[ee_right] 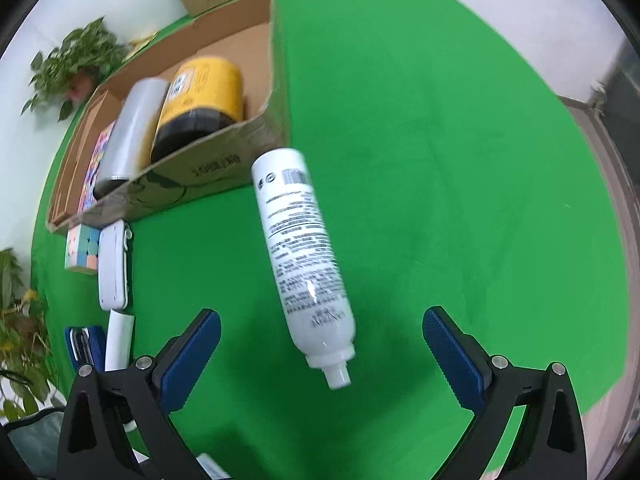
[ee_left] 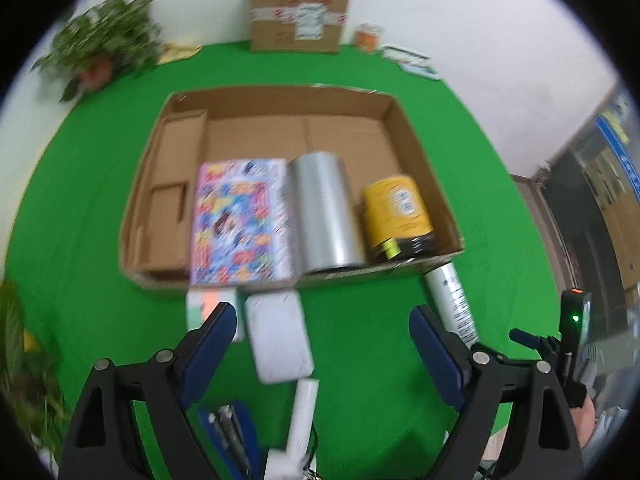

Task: Organize rigid objects
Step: 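Grasp the white spray bottle with the left gripper while the right gripper grasps it too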

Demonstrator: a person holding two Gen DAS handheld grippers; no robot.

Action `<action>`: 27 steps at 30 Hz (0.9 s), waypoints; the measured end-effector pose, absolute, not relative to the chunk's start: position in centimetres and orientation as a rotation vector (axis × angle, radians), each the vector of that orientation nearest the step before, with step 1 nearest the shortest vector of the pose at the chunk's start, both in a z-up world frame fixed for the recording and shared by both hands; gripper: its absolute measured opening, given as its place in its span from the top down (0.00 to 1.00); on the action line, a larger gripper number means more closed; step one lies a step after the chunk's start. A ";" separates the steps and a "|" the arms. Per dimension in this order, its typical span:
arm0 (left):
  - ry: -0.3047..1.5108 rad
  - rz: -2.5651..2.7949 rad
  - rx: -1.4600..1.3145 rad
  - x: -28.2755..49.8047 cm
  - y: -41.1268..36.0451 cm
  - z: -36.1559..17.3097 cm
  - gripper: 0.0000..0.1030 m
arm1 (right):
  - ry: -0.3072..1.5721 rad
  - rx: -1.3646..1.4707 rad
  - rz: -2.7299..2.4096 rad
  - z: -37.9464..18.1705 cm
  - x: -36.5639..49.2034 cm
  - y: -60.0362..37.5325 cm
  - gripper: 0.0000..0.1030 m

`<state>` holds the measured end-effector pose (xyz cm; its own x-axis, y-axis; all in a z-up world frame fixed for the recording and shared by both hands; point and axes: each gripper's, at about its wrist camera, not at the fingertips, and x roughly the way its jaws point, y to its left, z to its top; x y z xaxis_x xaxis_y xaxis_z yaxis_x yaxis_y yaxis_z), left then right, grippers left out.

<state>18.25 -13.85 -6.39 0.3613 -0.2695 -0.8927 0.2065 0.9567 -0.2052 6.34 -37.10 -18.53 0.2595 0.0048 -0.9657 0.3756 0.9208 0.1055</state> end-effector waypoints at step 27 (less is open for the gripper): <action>1.599 -0.485 -0.170 17.2 -27.5 -18.1 0.16 | 1.319 0.515 0.161 -21.6 2.3 -36.8 0.17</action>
<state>17.16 -27.47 -18.13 -0.0969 -0.3940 -0.9140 0.1807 0.8961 -0.4054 2.25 -36.78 -21.56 0.2570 0.3979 -0.8807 0.1742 0.8773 0.4473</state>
